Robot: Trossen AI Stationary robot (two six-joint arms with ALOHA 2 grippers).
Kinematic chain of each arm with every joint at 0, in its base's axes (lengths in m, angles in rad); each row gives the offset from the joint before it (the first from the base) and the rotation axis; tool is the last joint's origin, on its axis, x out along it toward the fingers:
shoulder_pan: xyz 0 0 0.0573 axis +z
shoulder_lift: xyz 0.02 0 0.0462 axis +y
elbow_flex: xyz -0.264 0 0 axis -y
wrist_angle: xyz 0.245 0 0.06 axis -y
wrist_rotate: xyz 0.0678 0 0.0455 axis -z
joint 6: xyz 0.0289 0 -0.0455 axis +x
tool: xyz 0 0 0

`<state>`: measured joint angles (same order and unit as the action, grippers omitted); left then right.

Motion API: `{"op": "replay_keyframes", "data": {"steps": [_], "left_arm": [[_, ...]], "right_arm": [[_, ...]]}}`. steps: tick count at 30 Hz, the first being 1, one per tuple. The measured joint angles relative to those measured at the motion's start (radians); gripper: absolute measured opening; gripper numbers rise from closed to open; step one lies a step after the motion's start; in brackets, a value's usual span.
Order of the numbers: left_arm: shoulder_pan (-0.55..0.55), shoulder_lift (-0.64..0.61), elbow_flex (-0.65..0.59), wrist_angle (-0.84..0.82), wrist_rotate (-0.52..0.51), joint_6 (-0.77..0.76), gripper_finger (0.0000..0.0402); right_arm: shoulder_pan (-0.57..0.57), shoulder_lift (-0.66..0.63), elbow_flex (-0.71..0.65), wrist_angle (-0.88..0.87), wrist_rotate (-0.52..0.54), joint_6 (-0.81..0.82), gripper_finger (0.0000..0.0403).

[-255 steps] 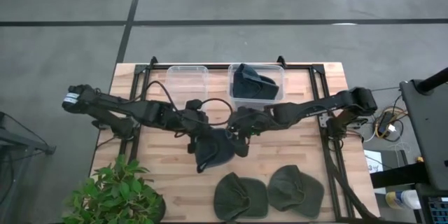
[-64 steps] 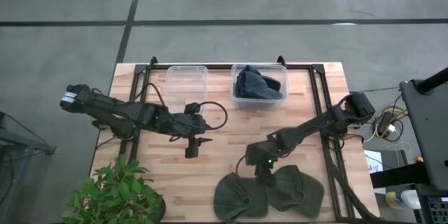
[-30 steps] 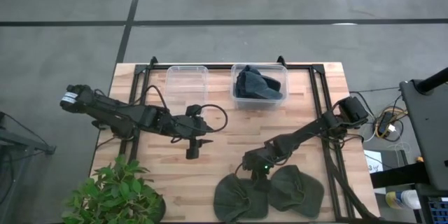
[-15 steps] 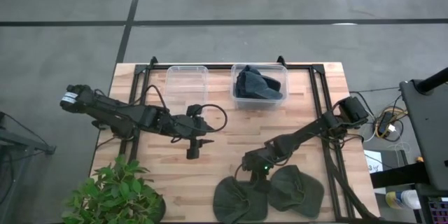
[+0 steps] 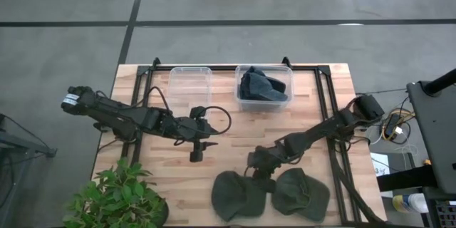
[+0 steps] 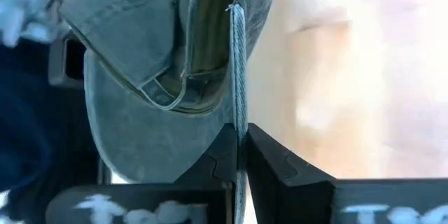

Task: Pick & Place hat
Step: Put the left green cap into the left transparent bin

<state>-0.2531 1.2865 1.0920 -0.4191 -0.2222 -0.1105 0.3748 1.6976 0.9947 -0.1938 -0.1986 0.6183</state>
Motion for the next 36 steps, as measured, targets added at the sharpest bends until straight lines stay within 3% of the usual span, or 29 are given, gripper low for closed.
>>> {"op": "replay_keyframes", "data": {"steps": [11, 17, 22, 25, 29, 36], "left_arm": [[0.000, 0.000, 0.010, 0.072, 0.000, -0.074, 0.0186], [-0.011, -0.018, 0.052, 0.165, 0.000, -0.088, 0.0186], [-0.020, -0.052, 0.072, 0.278, 0.000, -0.041, 0.0186], [-0.022, -0.078, 0.074, 0.323, 0.000, -0.018, 0.0186], [-0.022, -0.097, 0.068, 0.332, -0.042, -0.013, 0.0186], [-0.022, -0.099, 0.067, 0.328, -0.120, 0.012, 0.0186]], "right_arm": [[0.013, -0.324, 0.000, -0.169, 0.475, -0.024, 0.0011], [0.015, -0.483, 0.000, -0.230, 0.636, -0.042, 0.0011], [0.009, -0.556, 0.000, -0.288, 0.830, -0.048, 0.0011], [0.011, -0.583, 0.000, -0.281, 0.965, -0.097, 0.0011], [0.014, -0.604, 0.000, -0.225, 1.064, -0.229, 0.0011], [0.015, -0.612, 0.000, 0.023, 1.266, -0.516, 0.0011]]}}
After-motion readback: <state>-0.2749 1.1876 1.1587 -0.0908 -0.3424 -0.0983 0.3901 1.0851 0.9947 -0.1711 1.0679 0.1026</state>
